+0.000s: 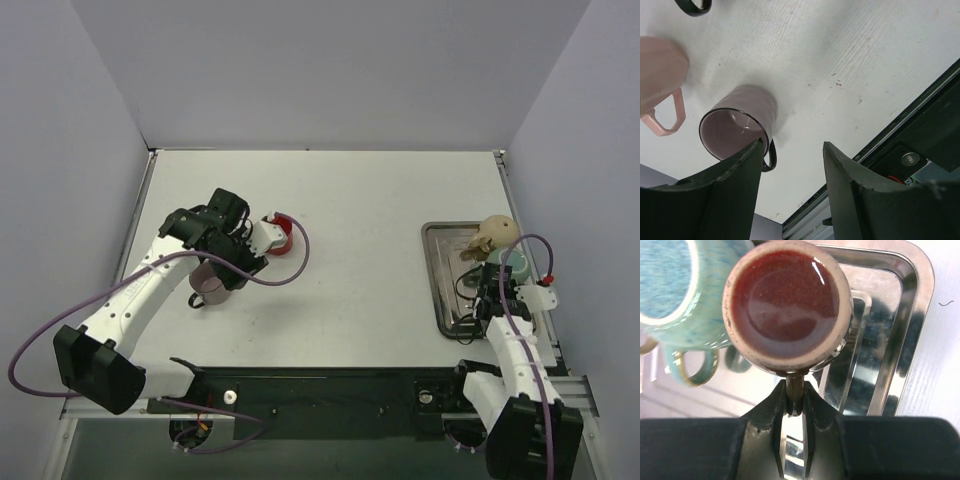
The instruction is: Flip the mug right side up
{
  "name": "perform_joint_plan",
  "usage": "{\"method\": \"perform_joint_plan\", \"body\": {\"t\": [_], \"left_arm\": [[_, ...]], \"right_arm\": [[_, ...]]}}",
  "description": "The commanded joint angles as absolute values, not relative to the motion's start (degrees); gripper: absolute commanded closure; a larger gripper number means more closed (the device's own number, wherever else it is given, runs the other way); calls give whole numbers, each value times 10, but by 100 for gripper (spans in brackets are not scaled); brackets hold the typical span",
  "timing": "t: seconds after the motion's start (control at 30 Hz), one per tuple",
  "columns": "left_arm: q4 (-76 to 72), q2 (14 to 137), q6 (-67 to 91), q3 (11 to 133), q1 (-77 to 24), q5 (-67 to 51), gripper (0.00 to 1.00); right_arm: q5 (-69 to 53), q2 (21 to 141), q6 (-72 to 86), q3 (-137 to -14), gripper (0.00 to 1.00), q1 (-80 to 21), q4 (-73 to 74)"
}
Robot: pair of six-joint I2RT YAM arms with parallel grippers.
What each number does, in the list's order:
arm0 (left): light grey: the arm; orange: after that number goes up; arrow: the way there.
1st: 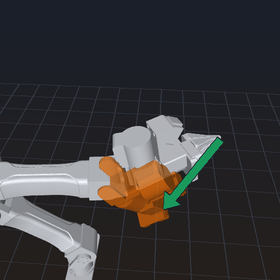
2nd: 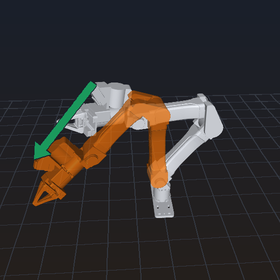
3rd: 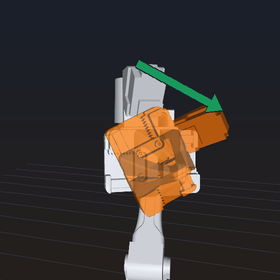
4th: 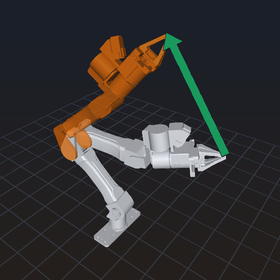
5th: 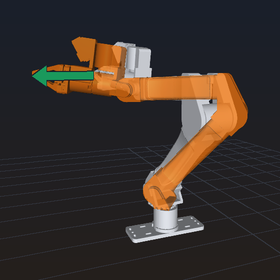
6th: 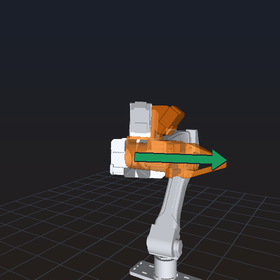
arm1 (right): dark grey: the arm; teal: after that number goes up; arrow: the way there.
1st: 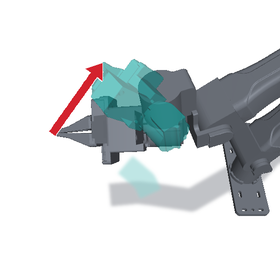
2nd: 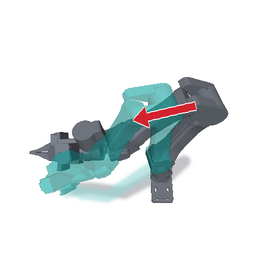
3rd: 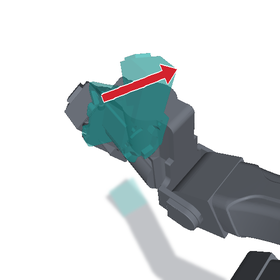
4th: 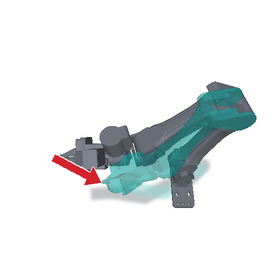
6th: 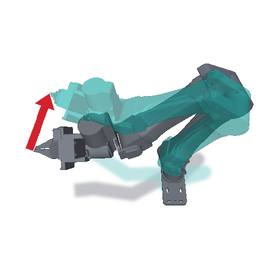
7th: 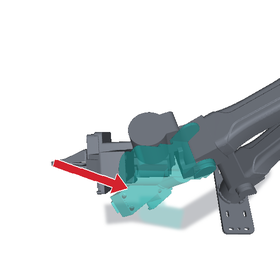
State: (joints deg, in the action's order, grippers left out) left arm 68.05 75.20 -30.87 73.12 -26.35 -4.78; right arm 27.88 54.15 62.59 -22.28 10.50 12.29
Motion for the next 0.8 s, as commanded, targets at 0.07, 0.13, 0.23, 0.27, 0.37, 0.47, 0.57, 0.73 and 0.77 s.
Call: {"method": "perform_joint_plan", "body": {"t": [0.07, 0.13, 0.23, 0.27, 0.37, 0.47, 0.57, 0.73, 0.77], "left_arm": [[698, 738, -309, 776, -271, -159, 39], [694, 735, -299, 796, -271, -200, 40], [692, 725, -275, 830, -270, -273, 40], [683, 722, -257, 847, -270, -288, 38], [648, 708, -200, 868, -270, -358, 36], [566, 687, -104, 866, -269, -415, 33], [466, 652, -20, 834, -268, -457, 28], [324, 607, 143, 774, -253, -515, 23], [290, 600, 162, 762, -251, -520, 23]], "right_arm": [[219, 376, 560, -222, 100, 100, 175], [194, 328, 534, -233, 100, 91, 194], [156, 275, 493, -260, 100, 68, 232], [150, 269, 487, -281, 100, 50, 238], [111, 252, 462, -329, 100, 4, 228], [26, 277, 461, -361, 100, -89, 163], [4, 316, 463, -408, 100, -190, 68], [5, 402, 401, -475, 100, -409, -83], [4, 414, 396, -495, 100, -430, -95]]}}
